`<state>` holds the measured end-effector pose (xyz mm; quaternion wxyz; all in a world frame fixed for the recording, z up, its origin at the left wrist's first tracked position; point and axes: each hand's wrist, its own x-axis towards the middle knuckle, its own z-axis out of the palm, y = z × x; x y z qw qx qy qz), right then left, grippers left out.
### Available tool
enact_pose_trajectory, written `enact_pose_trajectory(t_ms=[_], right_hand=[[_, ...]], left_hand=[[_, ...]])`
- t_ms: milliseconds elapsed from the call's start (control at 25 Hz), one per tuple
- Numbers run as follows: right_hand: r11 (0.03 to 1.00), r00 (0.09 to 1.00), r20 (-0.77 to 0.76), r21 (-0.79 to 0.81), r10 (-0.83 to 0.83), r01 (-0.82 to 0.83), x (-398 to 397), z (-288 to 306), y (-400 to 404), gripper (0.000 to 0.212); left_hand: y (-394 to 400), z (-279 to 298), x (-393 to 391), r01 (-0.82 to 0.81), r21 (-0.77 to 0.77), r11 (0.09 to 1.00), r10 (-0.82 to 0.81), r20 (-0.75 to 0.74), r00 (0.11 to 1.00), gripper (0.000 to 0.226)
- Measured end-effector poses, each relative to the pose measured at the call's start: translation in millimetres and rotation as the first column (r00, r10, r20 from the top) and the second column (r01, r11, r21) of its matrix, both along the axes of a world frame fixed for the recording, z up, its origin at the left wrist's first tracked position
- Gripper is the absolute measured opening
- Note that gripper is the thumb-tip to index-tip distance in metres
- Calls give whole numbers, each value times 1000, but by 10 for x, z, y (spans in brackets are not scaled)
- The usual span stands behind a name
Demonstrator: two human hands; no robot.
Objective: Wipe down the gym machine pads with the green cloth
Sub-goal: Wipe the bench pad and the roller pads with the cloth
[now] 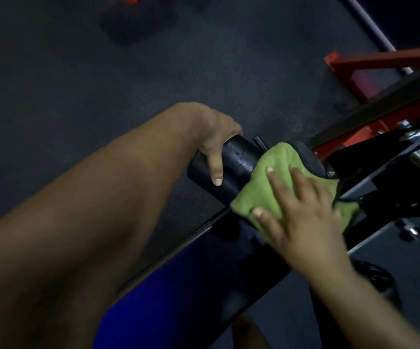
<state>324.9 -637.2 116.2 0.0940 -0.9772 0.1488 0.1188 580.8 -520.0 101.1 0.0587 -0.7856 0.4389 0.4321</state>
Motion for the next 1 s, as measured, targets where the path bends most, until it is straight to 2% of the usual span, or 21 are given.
enact_pose_trajectory(t_ms=[80, 160, 240, 400, 520, 640, 760, 840, 920, 1000], right_hand=[[998, 998, -28, 4, -55, 55, -76, -127, 84, 78], [994, 994, -35, 31, -99, 100, 87, -200, 62, 79], [997, 996, -42, -27, -75, 74, 194, -210, 52, 80], [989, 984, -149, -123, -100, 82, 471, -98, 42, 80], [994, 967, -229, -6, -109, 111, 1167, -148, 91, 75], [991, 973, -227, 131, 30, 1, 1281, -91, -29, 71], [988, 983, -108, -2, 150, -152, 404, 26, -192, 73], [991, 994, -32, -79, 103, -105, -55, 26, -127, 73], [994, 1000, -8, -109, -2, 1, 11, -77, -58, 71], [985, 996, -52, -163, -71, 62, 418, -103, 50, 68]], left_hand=[[241, -77, -109, -5, -195, 981, 26, 110, 994, 148], [621, -229, -346, -89, -470, 878, 175, 143, 974, 141], [897, -415, -681, -116, -575, 810, 247, 154, 957, 139], [748, -564, -785, -184, -556, 810, 343, 196, 919, 149], [577, -411, -485, -127, -493, 861, 252, 196, 948, 152], [449, -284, -369, -174, -408, 896, 227, 85, 970, 149], [400, -253, -300, -195, -393, 899, 227, 38, 973, 140], [372, -243, -214, -206, -341, 917, 221, 6, 975, 139], [261, -178, -127, -237, -274, 932, 238, -31, 971, 138], [252, -159, -142, -239, -312, 919, 254, 8, 967, 141]])
